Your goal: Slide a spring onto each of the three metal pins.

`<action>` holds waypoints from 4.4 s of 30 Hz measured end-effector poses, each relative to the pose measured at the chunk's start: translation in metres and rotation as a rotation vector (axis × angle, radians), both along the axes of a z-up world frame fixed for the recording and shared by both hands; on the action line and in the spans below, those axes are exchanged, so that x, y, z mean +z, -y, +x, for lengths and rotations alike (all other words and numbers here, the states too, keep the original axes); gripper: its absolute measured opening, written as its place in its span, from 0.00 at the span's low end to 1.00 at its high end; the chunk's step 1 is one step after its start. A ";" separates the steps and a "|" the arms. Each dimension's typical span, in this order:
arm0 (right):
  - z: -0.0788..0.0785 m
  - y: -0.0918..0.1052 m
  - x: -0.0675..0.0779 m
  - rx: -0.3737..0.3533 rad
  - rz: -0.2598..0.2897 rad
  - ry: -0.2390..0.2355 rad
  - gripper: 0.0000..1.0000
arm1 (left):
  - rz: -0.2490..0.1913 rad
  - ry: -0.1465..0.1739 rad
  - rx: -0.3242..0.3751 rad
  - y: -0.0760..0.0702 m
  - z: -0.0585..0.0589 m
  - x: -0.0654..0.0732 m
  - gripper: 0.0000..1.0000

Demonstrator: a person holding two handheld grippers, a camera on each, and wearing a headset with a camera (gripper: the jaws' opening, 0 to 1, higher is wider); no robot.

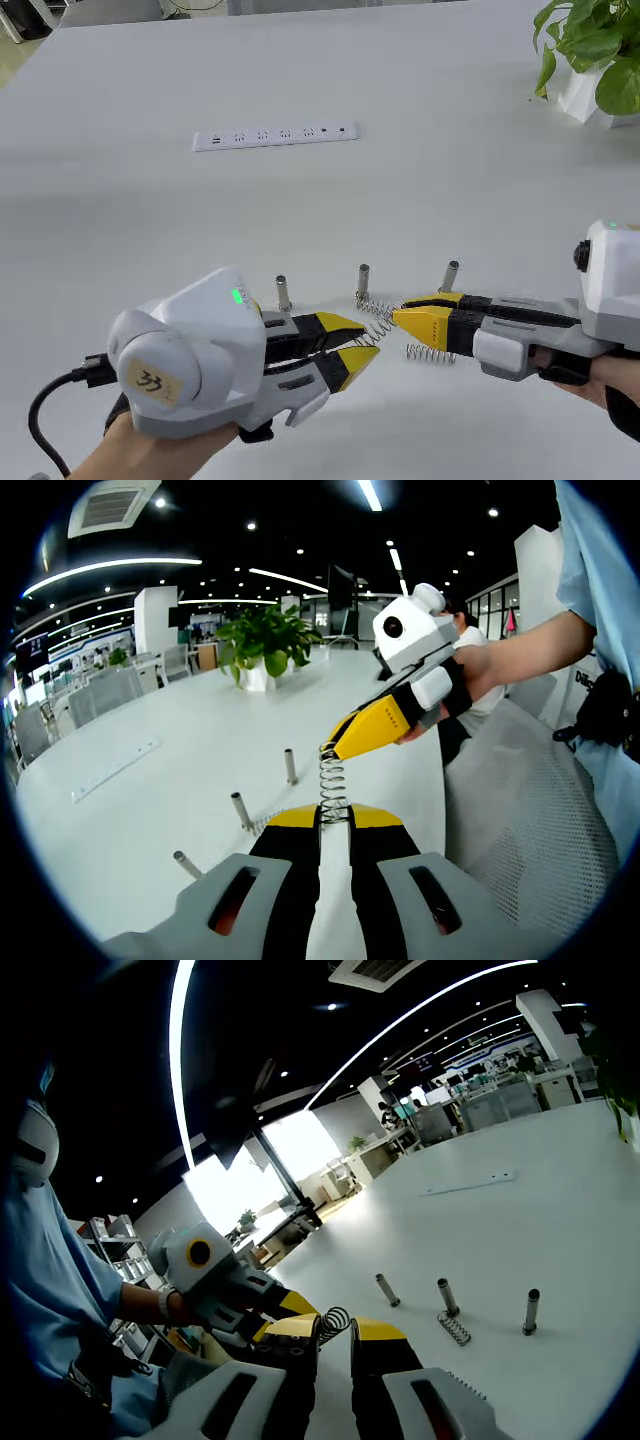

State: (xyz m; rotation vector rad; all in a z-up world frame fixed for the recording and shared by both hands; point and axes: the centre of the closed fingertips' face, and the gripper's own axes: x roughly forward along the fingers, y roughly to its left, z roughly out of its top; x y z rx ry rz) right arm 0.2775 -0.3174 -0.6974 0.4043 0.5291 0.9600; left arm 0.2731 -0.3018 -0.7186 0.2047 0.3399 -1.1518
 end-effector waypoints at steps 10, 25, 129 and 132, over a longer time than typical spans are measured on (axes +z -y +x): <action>0.000 -0.003 0.004 0.002 -0.043 0.039 0.07 | -0.005 -0.006 0.000 0.000 0.000 0.000 0.06; -0.001 -0.009 0.002 0.094 -0.309 0.262 0.07 | 0.006 -0.044 0.012 0.000 -0.003 -0.008 0.06; -0.049 -0.017 -0.044 0.885 -0.804 0.459 0.08 | 0.228 0.050 -0.286 0.009 -0.035 -0.031 0.06; -0.049 -0.017 -0.044 0.890 -0.808 0.459 0.08 | 0.230 0.052 -0.290 0.009 -0.036 -0.031 0.06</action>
